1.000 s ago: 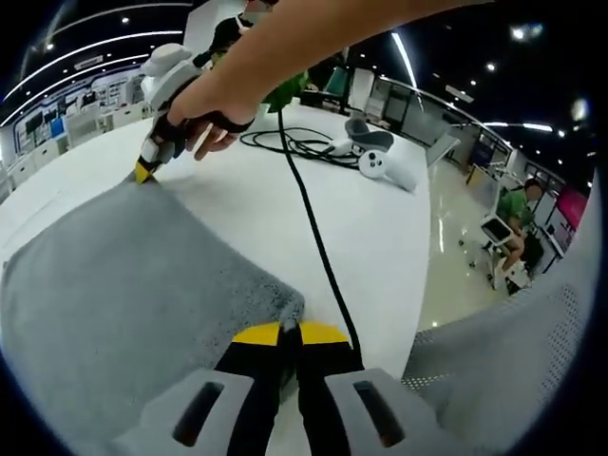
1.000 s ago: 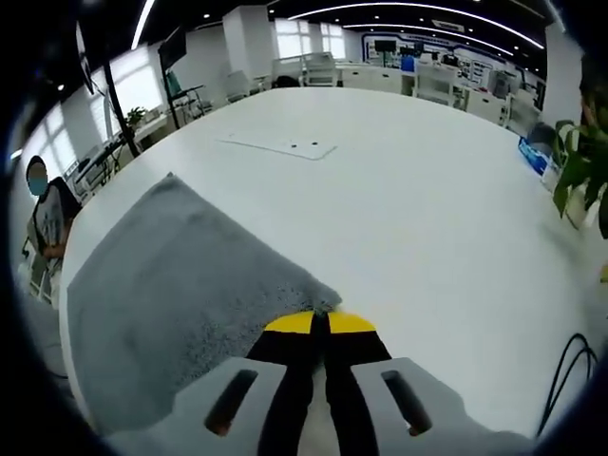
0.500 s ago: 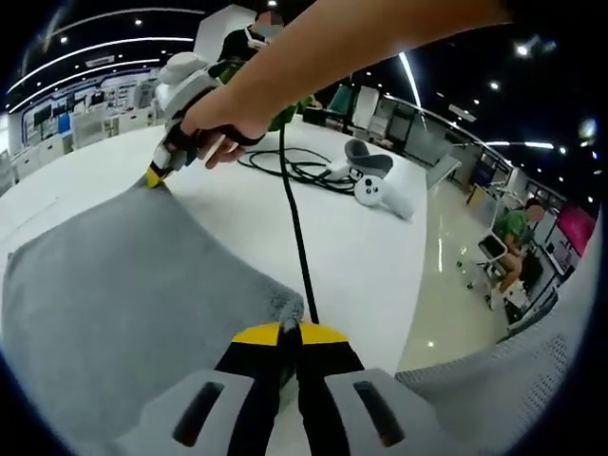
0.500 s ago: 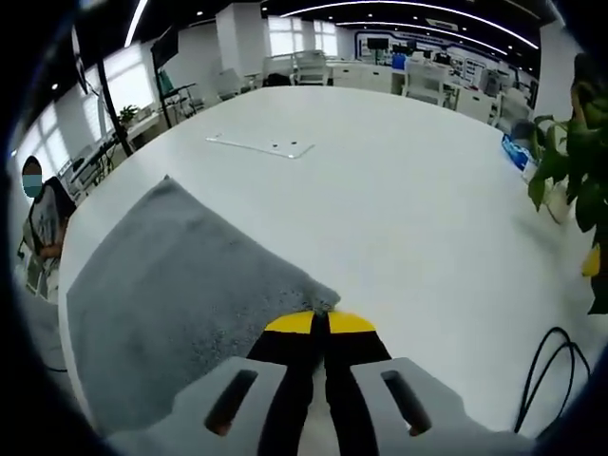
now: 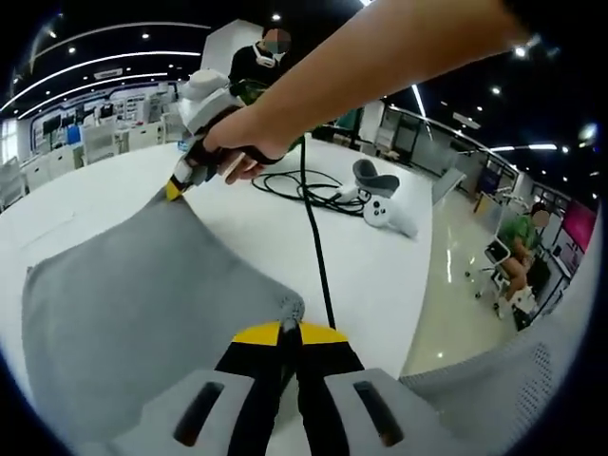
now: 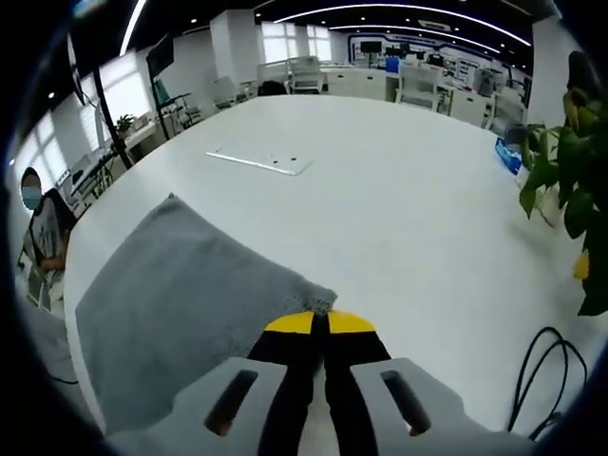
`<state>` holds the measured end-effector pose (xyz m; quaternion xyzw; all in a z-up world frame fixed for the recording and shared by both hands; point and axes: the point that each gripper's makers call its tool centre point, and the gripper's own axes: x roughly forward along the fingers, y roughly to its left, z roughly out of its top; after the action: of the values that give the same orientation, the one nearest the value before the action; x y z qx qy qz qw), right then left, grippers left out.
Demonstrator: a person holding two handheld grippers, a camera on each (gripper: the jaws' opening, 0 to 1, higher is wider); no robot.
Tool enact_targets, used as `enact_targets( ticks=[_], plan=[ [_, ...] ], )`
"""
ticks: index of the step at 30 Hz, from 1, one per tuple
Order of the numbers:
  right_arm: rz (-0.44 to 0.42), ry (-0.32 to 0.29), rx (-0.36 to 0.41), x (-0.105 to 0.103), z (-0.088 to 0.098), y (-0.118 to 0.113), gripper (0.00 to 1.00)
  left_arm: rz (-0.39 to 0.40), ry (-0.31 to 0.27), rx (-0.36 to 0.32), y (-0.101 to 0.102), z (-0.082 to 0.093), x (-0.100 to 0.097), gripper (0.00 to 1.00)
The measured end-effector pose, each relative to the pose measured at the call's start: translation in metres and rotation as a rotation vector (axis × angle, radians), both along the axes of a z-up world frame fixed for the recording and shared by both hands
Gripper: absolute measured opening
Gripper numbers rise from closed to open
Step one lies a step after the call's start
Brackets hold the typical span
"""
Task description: Fold the towel on the table until its edges align and the towel forms a compact rectangular stack.
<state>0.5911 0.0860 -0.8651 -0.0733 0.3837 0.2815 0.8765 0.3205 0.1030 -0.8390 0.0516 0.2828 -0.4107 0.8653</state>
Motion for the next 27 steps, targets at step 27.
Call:
enact_targets(
  ticks=[27],
  plan=[
    [-0.119,0.019,0.068,0.0,0.053,0.028,0.0,0.044,-0.111,-0.046,0.051,0.056,0.009,0.04]
  ],
)
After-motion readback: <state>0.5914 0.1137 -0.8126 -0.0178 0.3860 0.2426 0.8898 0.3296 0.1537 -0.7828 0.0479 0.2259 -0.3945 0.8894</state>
